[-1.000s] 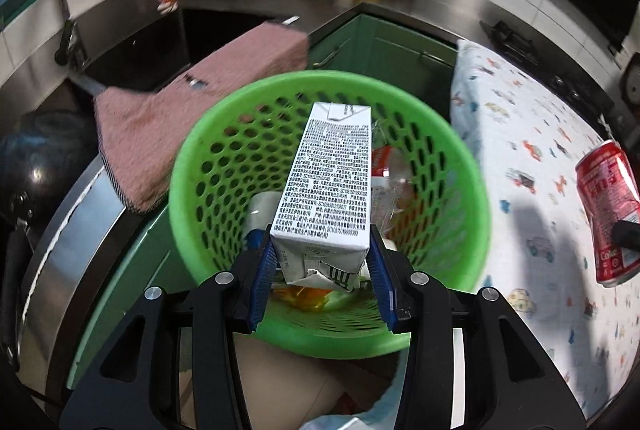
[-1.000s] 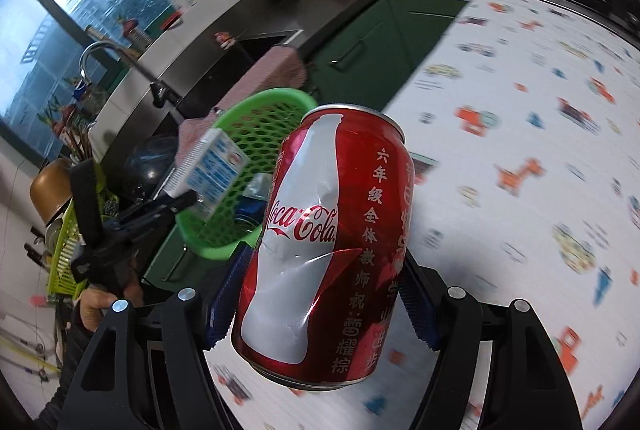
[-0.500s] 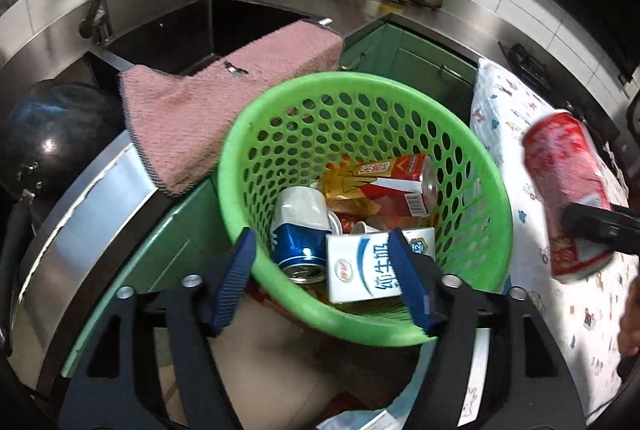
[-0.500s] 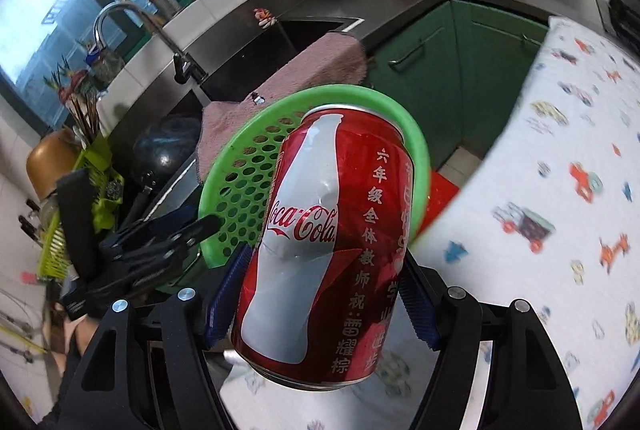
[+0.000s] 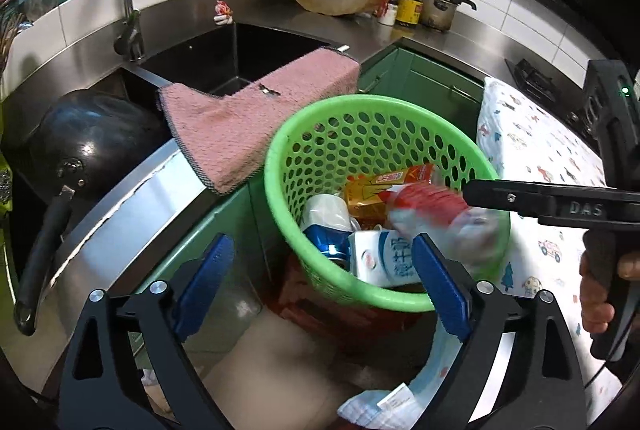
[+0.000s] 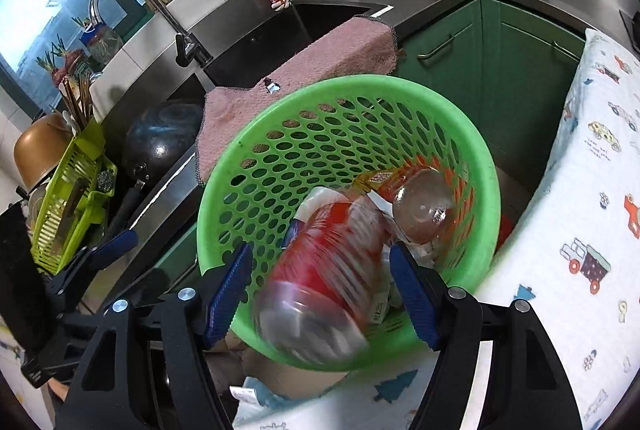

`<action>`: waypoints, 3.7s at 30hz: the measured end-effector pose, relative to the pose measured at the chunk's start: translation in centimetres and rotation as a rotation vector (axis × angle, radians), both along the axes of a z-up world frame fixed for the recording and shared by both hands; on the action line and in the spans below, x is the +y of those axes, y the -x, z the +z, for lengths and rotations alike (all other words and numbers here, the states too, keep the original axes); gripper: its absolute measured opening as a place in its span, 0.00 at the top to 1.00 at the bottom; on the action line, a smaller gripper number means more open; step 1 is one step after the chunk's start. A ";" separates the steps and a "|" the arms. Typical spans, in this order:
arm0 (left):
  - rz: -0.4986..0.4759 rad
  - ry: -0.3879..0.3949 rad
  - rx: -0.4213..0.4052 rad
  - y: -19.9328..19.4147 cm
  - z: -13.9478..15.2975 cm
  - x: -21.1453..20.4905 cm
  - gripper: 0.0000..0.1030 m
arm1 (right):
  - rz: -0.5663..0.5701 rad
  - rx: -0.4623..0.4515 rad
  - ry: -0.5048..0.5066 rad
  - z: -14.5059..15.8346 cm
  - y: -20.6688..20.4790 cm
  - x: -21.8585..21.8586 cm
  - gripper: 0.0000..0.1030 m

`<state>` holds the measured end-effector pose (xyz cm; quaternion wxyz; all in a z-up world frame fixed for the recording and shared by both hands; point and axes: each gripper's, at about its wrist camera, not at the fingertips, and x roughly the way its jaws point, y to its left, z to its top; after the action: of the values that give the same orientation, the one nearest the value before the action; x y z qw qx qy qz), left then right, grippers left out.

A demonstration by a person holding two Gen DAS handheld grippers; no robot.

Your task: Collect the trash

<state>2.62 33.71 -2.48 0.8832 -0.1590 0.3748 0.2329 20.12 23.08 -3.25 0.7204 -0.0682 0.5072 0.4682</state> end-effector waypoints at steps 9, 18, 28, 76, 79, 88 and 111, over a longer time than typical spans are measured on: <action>0.024 -0.035 -0.003 1.5 0.8 -0.3 0.08 | 0.037 -0.089 0.025 0.9 1.8 -1.2 0.29; 0.024 -0.061 -0.016 2.1 1.7 -1.8 0.05 | 0.006 -0.189 0.051 2.0 3.2 -4.9 0.22; 0.036 -0.100 -0.032 3.3 3.0 -4.2 0.05 | -0.057 -0.285 0.092 3.3 5.0 -9.9 0.18; -0.125 -0.101 0.025 0.3 2.6 -20.3 0.05 | -0.265 -0.408 0.105 5.3 7.2 -30.3 0.10; -0.133 -0.113 0.032 0.3 2.4 -20.8 0.05 | -0.258 -0.413 0.116 5.0 7.4 -30.5 0.10; -0.141 -0.119 0.040 0.3 2.1 -21.2 0.05 | -0.274 -0.396 0.124 4.1 7.6 -31.3 0.10; -0.117 -0.125 0.033 0.4 2.6 -22.3 0.05 | -0.316 -0.457 0.121 4.9 10.1 -31.5 0.08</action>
<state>2.18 11.45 0.07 0.8971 -0.0773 0.3828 0.2066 9.97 -8.37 1.70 0.8746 -0.1350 0.3632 0.2913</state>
